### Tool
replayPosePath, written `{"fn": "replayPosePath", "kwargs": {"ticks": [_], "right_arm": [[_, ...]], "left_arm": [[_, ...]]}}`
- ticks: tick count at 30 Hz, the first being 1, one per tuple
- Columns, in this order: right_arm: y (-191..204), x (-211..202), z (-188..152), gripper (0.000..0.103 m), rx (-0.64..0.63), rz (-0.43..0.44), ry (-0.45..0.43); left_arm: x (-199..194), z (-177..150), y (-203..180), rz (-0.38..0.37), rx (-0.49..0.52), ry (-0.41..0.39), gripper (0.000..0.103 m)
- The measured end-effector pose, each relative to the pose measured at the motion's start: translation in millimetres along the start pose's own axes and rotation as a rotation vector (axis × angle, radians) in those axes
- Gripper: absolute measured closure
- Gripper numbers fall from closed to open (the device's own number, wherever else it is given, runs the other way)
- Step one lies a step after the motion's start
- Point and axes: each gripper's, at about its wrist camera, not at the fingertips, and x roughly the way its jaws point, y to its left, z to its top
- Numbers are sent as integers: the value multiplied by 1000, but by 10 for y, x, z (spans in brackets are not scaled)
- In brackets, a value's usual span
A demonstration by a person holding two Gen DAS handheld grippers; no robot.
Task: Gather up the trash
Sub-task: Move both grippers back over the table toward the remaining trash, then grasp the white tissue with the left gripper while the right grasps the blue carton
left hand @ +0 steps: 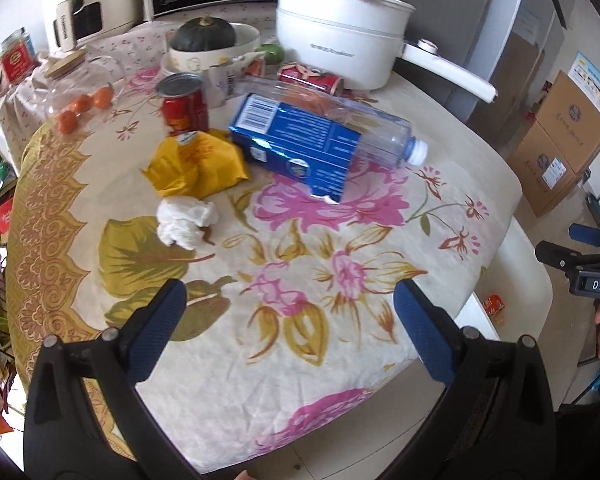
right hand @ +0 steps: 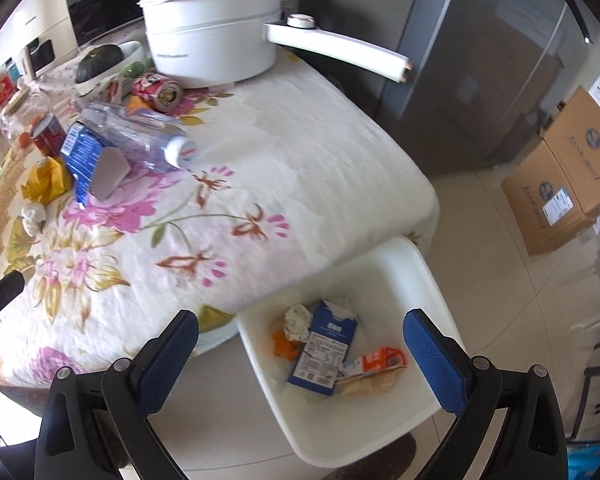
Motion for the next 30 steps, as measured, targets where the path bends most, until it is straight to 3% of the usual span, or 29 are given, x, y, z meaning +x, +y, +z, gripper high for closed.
{"fn": "replayPosePath", "kwargs": {"ticks": [10,17,23,26,30], "right_arm": [[640,-80,278,0,-19,90,-54],[1088,-149,422,0,-160,109,-114],[1357,-58,494,0,-271,152,-124],[1413,0,577,0,-273,194,-131],[1486,100,766,1,-280,259,-149]], "left_arm": [[50,10,946,-9,-271,12,0],[255,70,1063,-32,-251,37,0],[456,141,1015,-47,-242,2,2],[605,149,984,-80,-245,9,17],[708,176,891,-95,-195,10,46]]}}
